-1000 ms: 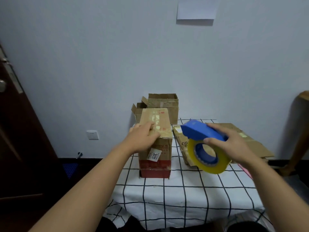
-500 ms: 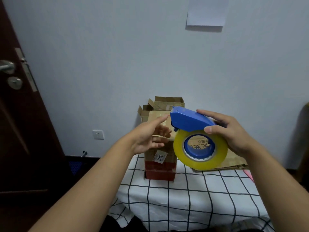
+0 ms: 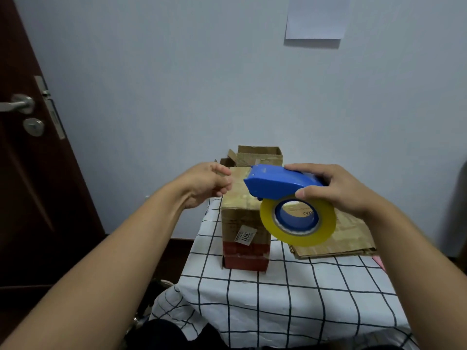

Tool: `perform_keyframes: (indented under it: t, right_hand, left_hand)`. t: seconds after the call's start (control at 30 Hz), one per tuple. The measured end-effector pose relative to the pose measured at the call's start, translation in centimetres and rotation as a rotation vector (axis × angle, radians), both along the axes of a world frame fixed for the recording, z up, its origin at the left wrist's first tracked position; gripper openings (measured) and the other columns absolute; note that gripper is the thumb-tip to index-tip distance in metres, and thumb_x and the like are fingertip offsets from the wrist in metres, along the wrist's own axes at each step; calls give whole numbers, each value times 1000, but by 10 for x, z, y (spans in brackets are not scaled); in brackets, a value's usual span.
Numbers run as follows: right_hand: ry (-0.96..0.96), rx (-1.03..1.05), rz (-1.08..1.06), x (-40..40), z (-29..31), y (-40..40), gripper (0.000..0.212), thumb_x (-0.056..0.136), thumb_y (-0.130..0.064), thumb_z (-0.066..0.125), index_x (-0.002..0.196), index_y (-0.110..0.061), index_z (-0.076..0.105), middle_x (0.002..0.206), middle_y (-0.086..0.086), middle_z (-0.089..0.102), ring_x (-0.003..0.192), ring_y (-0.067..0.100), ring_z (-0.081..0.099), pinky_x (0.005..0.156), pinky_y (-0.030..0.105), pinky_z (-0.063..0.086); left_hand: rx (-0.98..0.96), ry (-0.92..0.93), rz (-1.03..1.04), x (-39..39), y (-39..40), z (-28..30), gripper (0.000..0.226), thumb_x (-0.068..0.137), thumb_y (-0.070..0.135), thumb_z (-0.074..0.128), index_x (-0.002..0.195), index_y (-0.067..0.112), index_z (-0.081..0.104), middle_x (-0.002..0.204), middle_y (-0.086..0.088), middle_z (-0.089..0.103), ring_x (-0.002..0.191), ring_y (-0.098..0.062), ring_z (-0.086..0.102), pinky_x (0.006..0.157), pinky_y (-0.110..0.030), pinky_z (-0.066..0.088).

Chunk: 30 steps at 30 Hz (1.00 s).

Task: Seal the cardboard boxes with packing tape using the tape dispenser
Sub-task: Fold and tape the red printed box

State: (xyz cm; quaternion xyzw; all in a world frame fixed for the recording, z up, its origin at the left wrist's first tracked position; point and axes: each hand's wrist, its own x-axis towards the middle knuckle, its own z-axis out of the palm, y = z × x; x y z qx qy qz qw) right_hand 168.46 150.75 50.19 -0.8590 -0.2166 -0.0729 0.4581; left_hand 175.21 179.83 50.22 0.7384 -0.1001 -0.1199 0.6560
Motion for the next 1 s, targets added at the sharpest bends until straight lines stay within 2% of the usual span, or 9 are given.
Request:
perform_keyframes:
  t: [0.1,0.2,0.37,0.47,0.53,0.63,0.77,1.0]
  right_hand:
    - [23,-91,-10,1,7,-14,56,63,-60,73,118,-55,65,115,-23,67,103,7,67,88,27,53]
    - [58,-175,-31,6,10,-19,52,67,-54,76,117,-58,64,114,-25,66,100,3,66,88,25,51]
    - [135,-248,-32,19,10,-26,46,81,-34,82,116,-57,65,118,-20,64,98,4,65,90,24,49]
    - [148,-259,-39,21,11,-34,44,80,-31,83,112,-57,67,113,-22,66,95,2,65,88,24,49]
    - [155,-284,-48,24,12,-35,44,79,-31,84,112,-54,68,113,-21,66,96,3,65,89,25,49]
    - [168,-303,-53,26,12,-37,45,77,-34,84,115,-52,68,114,-21,65,97,3,65,88,24,49]
    - [192,-331,-58,26,12,-38,54,64,-48,77,116,-52,66,115,-23,63,99,2,63,84,20,46]
    - [235,-300,-71,29,2,-41,52,62,-48,74,112,-56,66,116,-22,63,100,5,63,82,20,47]
  left_hand:
    - [31,38,47,10,13,-6,12,92,-7,57,100,2,55,63,-7,62,47,-9,53,47,-18,46]
    - [146,59,46,16,11,-21,3,92,-3,61,89,-3,63,64,-8,63,48,-8,56,49,-17,49]
    - [205,70,122,28,7,-40,14,93,1,61,81,-3,65,58,-6,65,48,-8,56,49,-18,48]
    - [222,54,191,33,15,-44,21,92,3,64,71,1,63,57,-7,61,46,-9,54,47,-19,48]
    - [226,95,176,35,20,-46,19,90,3,66,71,0,63,56,-6,62,46,-9,55,48,-20,48]
    - [223,139,171,33,19,-50,17,90,3,66,73,0,65,56,-6,63,46,-9,56,48,-20,49]
    - [181,167,191,29,13,-58,15,92,3,63,78,-1,66,55,-5,62,45,-9,55,48,-19,49]
    - [238,150,220,29,4,-58,12,91,4,65,81,-2,67,57,-5,62,48,-11,52,50,-21,49]
